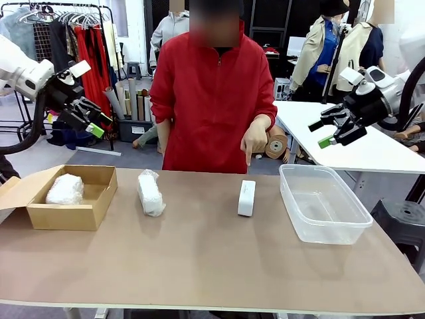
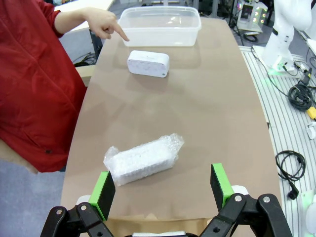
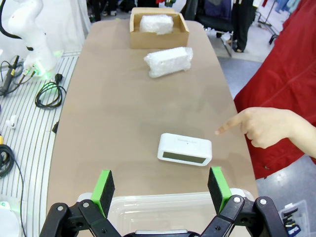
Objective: Separate and place wrapped and unwrapped clocks.
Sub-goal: Pick up the Digital clock indicated by the person.
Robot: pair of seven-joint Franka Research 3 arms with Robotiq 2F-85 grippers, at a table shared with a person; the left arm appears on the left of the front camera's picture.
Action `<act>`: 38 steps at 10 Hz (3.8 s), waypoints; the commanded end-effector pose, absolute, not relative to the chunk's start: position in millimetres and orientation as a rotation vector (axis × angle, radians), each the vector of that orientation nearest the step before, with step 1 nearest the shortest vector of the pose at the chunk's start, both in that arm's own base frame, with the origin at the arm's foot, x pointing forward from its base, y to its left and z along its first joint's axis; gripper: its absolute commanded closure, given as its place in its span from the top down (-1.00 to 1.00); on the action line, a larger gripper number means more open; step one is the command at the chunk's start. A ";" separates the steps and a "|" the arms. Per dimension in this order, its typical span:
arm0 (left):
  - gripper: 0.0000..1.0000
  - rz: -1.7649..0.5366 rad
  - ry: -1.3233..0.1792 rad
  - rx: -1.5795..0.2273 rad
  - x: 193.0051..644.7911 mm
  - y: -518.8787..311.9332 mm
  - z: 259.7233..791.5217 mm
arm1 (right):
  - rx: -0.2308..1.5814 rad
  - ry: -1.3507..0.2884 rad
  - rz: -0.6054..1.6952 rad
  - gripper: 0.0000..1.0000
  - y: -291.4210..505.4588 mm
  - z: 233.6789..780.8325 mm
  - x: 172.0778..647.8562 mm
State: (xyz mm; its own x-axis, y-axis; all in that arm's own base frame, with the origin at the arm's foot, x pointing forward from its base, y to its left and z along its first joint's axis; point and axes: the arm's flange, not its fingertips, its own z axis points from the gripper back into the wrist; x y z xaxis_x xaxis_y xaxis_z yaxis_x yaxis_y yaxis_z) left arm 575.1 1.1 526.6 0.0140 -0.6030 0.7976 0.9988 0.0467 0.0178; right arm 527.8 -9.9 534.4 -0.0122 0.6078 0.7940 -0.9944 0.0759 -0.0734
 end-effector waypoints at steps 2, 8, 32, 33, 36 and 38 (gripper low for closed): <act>1.00 -1.415 -0.749 -0.685 574.2 1.1 528.9 | 0.631 -0.794 1.413 1.00 -9.6 535.8 527.3; 1.00 -1.415 -0.749 -0.685 574.2 1.1 528.9 | 0.739 -0.820 1.410 1.00 1.6 525.2 535.4; 1.00 -1.415 -0.749 -0.685 574.2 1.1 528.9 | 0.143 -0.365 1.115 1.00 190.0 595.9 468.1; 1.00 -1.415 -0.749 -0.685 574.2 1.1 528.9 | 0.125 -0.313 1.116 1.00 202.2 589.7 459.9; 1.00 -1.415 -0.749 -0.685 574.2 1.1 528.9 | 0.215 -0.258 0.868 1.00 239.3 539.3 462.9; 1.00 -1.415 -0.749 -0.685 574.2 1.1 528.9 | 0.263 -0.320 0.601 1.00 252.6 508.2 477.8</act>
